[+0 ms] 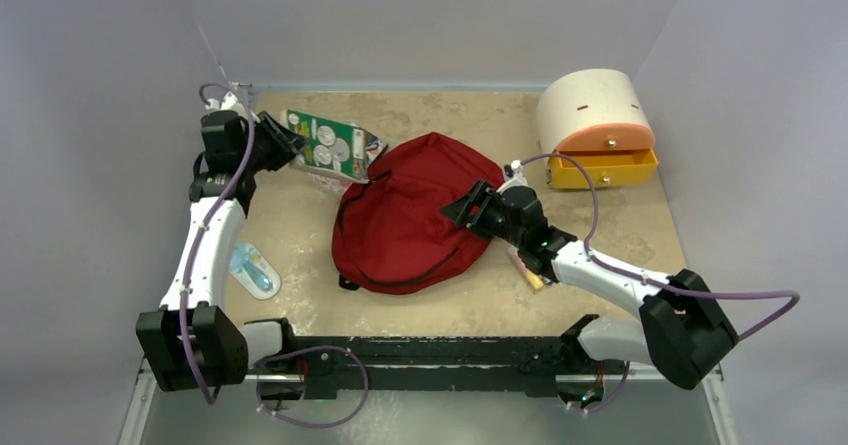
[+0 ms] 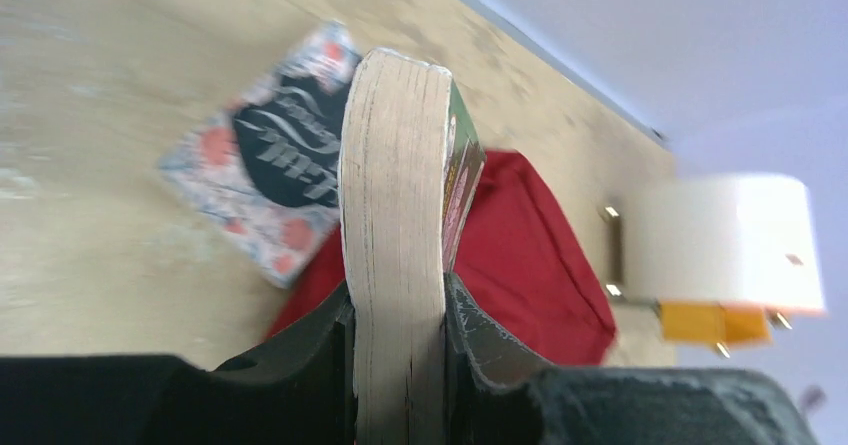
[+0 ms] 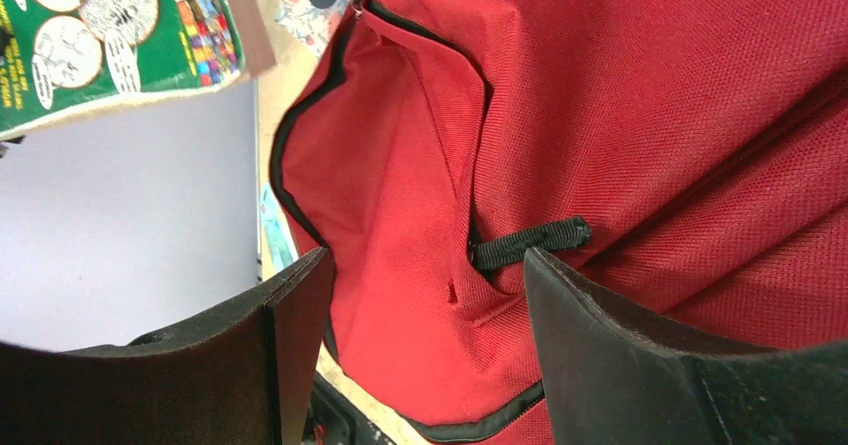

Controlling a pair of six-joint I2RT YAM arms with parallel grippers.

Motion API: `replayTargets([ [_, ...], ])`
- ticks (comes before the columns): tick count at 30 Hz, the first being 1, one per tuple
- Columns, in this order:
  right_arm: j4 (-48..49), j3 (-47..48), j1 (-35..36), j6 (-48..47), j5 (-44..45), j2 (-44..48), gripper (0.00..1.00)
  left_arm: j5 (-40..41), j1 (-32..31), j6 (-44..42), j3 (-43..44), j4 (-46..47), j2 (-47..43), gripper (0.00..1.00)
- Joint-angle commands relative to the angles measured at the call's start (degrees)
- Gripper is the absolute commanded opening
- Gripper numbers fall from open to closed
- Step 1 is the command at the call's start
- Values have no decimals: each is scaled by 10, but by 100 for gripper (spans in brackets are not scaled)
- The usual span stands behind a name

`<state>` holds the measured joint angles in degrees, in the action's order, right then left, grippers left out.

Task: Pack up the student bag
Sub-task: Place the book at the center of the board, then place the student bag at the center of the board.

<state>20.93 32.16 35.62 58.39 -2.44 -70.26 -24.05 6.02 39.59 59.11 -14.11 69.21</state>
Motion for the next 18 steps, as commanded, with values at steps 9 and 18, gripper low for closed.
replayTargets([
  [9,-3,25,-1,-34,-16,-10,72,23,46,57,11,127,111,0],
  [18,-29,5,-1,-38,-19,17,73,116,58,31,48,78,199,20],
])
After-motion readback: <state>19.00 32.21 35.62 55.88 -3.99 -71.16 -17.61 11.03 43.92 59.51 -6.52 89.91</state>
